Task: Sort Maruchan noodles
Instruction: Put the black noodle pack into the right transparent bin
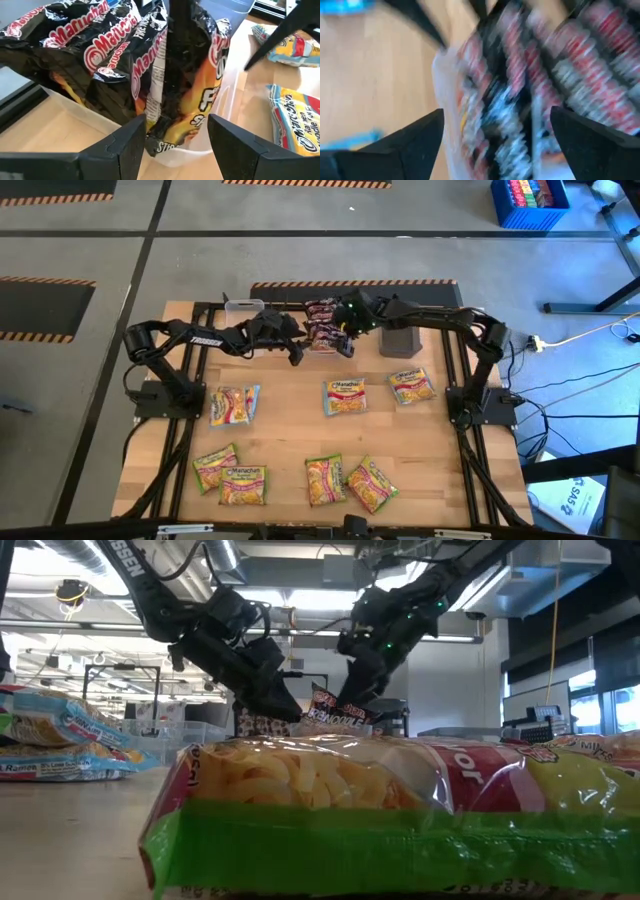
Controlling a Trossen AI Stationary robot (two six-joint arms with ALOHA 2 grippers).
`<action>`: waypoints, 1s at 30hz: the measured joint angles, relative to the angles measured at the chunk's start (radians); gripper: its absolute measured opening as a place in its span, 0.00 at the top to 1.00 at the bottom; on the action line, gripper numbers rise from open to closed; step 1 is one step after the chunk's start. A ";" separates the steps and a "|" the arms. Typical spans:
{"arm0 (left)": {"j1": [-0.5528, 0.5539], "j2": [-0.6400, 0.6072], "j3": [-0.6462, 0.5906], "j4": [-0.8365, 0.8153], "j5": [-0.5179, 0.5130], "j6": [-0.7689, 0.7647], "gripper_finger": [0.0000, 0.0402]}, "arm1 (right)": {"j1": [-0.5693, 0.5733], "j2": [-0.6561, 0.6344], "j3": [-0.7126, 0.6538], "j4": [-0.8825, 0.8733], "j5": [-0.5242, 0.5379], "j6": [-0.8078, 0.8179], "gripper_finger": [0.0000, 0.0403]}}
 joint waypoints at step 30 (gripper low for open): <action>-0.004 -0.290 0.000 -0.313 -0.065 0.084 0.49 | 0.006 -0.013 0.144 -0.136 0.127 -0.213 0.98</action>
